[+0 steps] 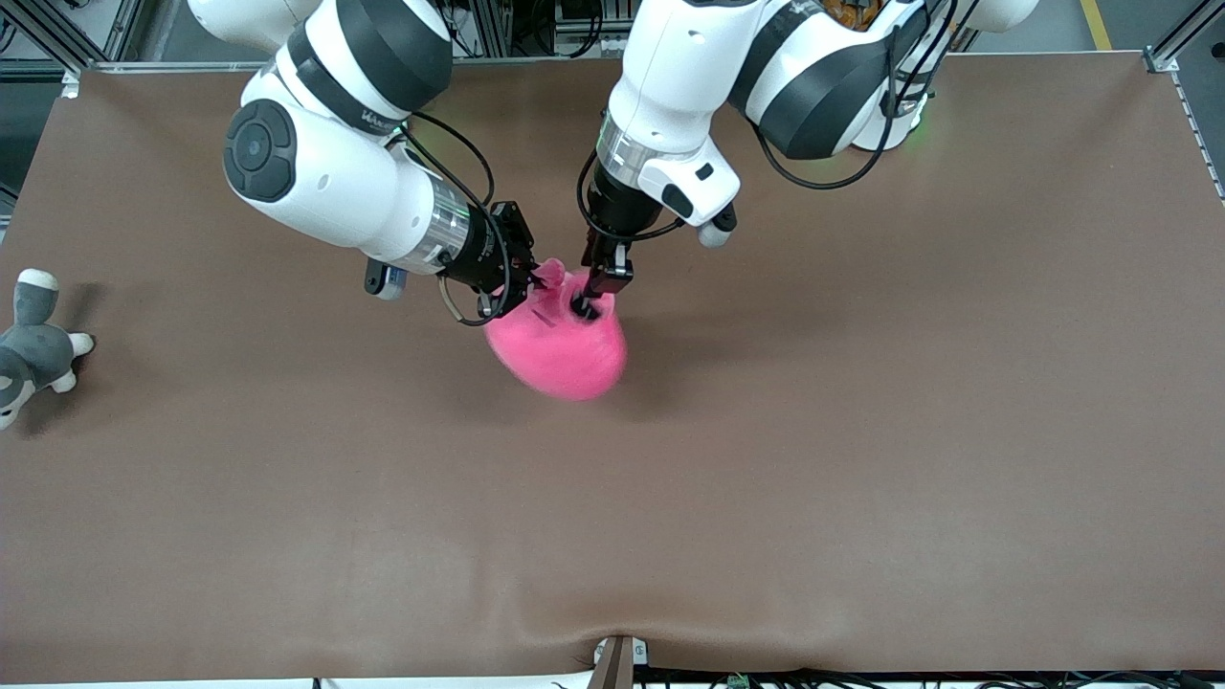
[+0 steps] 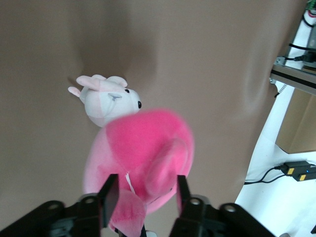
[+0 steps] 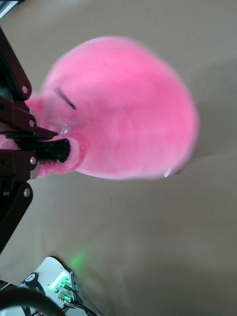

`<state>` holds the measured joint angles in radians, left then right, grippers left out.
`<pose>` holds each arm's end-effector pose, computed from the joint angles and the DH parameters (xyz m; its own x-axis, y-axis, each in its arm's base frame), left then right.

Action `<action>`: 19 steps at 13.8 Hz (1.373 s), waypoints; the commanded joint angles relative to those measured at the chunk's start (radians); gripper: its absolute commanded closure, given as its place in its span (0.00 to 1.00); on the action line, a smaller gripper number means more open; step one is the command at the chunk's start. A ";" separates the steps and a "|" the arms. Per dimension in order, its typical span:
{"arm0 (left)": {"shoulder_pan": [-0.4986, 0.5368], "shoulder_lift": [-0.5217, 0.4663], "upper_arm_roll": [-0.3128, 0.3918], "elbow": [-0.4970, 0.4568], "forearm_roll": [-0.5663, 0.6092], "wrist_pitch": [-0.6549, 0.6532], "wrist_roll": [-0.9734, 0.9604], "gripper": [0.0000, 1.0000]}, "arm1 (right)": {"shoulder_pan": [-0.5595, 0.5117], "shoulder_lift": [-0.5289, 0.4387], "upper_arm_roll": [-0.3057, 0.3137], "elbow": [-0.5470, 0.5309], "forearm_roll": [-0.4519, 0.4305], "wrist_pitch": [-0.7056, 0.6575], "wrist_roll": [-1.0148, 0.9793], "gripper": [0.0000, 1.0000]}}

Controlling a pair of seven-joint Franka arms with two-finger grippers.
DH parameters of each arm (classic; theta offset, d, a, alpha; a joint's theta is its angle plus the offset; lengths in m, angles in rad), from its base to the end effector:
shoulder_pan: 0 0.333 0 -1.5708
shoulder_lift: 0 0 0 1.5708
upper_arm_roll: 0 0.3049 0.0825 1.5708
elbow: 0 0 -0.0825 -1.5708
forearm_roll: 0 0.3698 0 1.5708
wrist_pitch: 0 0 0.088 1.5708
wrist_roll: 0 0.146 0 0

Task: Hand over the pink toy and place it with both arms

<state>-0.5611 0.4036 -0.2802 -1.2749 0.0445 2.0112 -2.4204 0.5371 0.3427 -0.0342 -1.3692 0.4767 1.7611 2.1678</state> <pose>0.4961 -0.4950 0.5225 -0.0083 0.9547 -0.2976 0.9824 0.0633 0.1758 0.5442 0.3693 0.4941 -0.2026 -0.9009 -0.3838 -0.9667 0.1215 0.2253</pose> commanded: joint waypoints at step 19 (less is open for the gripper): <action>0.452 -0.317 0.146 -0.231 -0.113 -0.371 1.459 0.00 | -0.686 0.199 0.008 -0.001 -0.240 -0.420 -1.414 1.00</action>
<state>-0.1006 0.2289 -0.1974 -1.3435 -0.0363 1.6393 -1.1257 -0.1308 0.4968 -0.0500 -1.3882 0.2980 1.3519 0.8759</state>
